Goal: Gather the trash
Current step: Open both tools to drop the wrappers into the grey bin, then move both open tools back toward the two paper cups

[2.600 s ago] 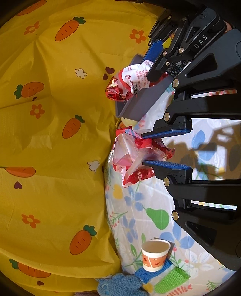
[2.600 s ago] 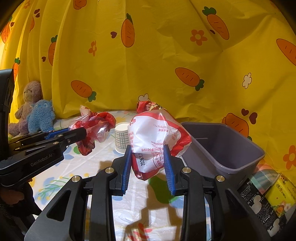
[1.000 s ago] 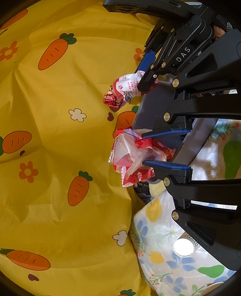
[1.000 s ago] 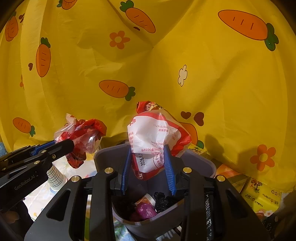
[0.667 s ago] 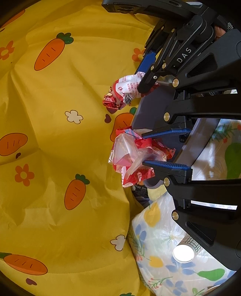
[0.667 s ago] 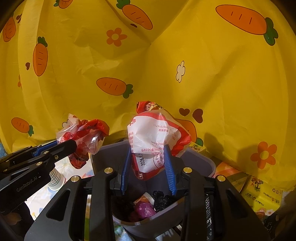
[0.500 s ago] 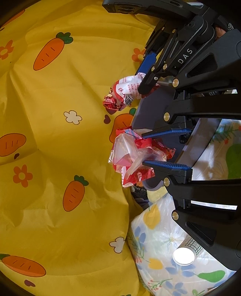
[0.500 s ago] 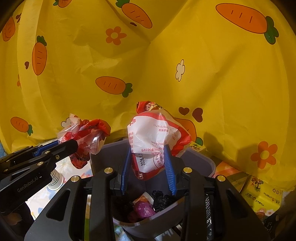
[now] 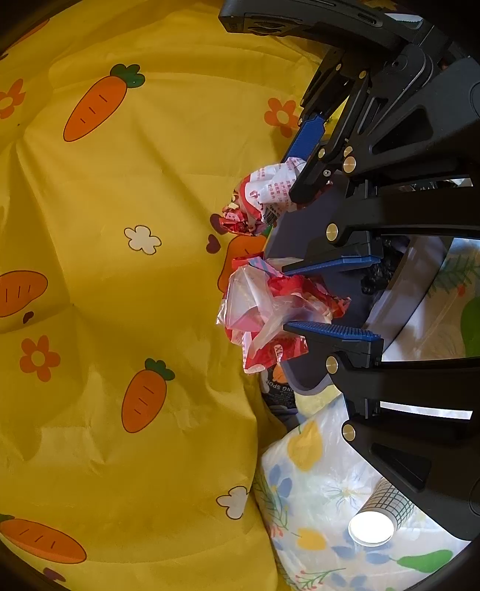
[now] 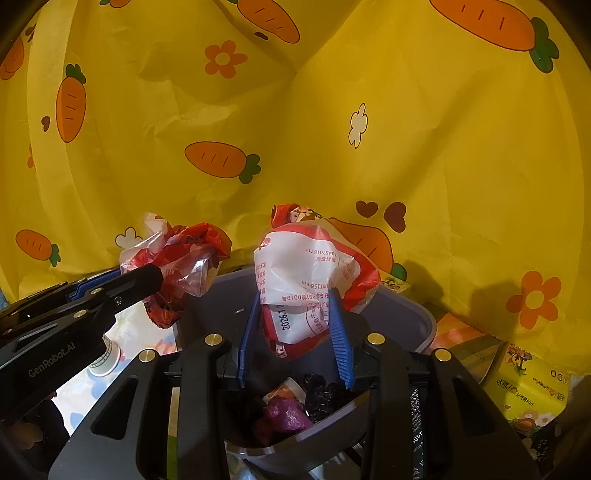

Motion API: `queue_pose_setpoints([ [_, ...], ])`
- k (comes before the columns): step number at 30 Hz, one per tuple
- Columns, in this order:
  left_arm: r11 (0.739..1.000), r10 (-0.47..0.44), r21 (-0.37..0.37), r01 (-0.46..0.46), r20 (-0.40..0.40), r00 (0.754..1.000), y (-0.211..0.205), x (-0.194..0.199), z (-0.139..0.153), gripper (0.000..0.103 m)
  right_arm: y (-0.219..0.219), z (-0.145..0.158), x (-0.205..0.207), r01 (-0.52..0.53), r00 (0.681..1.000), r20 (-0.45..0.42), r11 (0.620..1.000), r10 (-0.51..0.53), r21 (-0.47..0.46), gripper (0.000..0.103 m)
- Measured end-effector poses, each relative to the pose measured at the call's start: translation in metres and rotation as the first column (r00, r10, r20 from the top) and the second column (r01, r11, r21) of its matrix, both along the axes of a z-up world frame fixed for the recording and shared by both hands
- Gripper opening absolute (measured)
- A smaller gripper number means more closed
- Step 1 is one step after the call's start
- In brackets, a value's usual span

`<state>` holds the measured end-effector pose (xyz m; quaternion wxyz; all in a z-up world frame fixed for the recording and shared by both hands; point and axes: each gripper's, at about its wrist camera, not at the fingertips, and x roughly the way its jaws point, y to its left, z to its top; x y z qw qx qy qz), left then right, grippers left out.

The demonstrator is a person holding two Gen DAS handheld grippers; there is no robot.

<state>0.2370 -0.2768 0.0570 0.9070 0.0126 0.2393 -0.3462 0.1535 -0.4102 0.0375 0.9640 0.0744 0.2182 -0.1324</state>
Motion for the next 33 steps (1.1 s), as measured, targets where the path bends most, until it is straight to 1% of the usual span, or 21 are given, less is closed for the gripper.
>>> queue_pose_setpoints([
  [2, 1.000, -0.003, -0.011, 0.003, 0.001, 1.000, -0.001, 0.001, 0.000, 0.029, -0.001, -0.001, 0.001, 0.003, 1.000, 0.000, 1.000, -0.003, 0.001, 0.041],
  [3, 1.000, -0.002, -0.016, 0.003, 0.002, 1.000, 0.000, 0.001, -0.001, 0.034, -0.001, -0.001, 0.001, 0.004, 1.000, 0.001, 1.000, -0.004, 0.002, 0.042],
  [5, 1.000, 0.005, -0.030, -0.005, 0.004, 1.000, 0.001, 0.002, 0.000, 0.055, -0.002, -0.003, 0.002, 0.009, 1.000, -0.003, 1.000, -0.009, 0.002, 0.047],
  [6, 0.999, 0.018, -0.044, -0.017, 0.009, 1.000, 0.003, 0.002, 0.000, 0.073, -0.002, -0.004, 0.003, 0.010, 1.000, -0.005, 1.000, -0.010, 0.002, 0.048],
  [7, 0.997, 0.042, -0.059, -0.040, 0.021, 0.999, 0.007, 0.001, 0.000, 0.083, -0.002, -0.005, 0.003, 0.013, 1.000, -0.007, 1.000, -0.013, 0.001, 0.049],
  [9, 0.995, 0.068, -0.081, -0.065, 0.032, 0.997, 0.015, 0.000, 0.001, 0.088, -0.002, -0.006, 0.003, 0.019, 1.000, -0.008, 1.000, -0.019, -0.006, 0.052],
  [10, 0.994, 0.077, -0.081, -0.075, 0.029, 0.997, 0.017, 0.001, 0.001, 0.092, -0.002, -0.007, 0.002, 0.024, 1.000, -0.006, 1.000, -0.024, -0.008, 0.057],
  [11, 0.993, 0.087, -0.077, -0.084, 0.027, 0.996, 0.019, 0.002, 0.000, 0.093, -0.002, -0.007, 0.002, 0.028, 1.000, -0.004, 1.000, -0.028, -0.008, 0.062],
  [15, 0.992, 0.116, -0.054, -0.114, 0.026, 0.993, 0.027, 0.001, -0.003, 0.094, -0.002, -0.007, -0.001, 0.033, 0.999, 0.000, 0.999, -0.033, -0.004, 0.072],
  [17, 0.991, 0.124, -0.050, -0.122, 0.026, 0.992, 0.032, -0.002, -0.005, 0.095, 0.000, -0.007, -0.004, 0.041, 0.999, 0.004, 0.999, -0.041, -0.014, 0.078],
  [22, 0.985, 0.165, -0.054, -0.164, 0.018, 0.986, 0.049, -0.010, -0.007, 0.096, 0.003, -0.006, -0.010, 0.050, 0.999, 0.011, 0.998, -0.050, -0.027, 0.083],
  [24, 0.982, 0.185, -0.051, -0.183, 0.022, 0.983, 0.057, -0.016, -0.007, 0.096, 0.006, -0.006, -0.014, 0.054, 0.998, 0.015, 0.998, -0.053, -0.032, 0.084],
  [25, 0.980, 0.193, -0.048, -0.192, 0.027, 0.981, 0.061, -0.019, -0.007, 0.096, 0.007, -0.006, -0.017, 0.055, 0.998, 0.019, 0.998, -0.054, -0.034, 0.086],
  [31, 0.963, 0.269, -0.031, -0.268, 0.053, 0.962, 0.092, -0.040, -0.008, 0.096, 0.024, -0.006, -0.033, 0.032, 0.999, 0.036, 0.998, -0.031, -0.045, 0.088],
  [33, 0.953, 0.302, -0.018, -0.301, 0.059, 0.952, 0.103, -0.047, -0.009, 0.096, 0.031, -0.005, -0.039, 0.020, 0.999, 0.041, 0.999, -0.018, -0.047, 0.088],
])
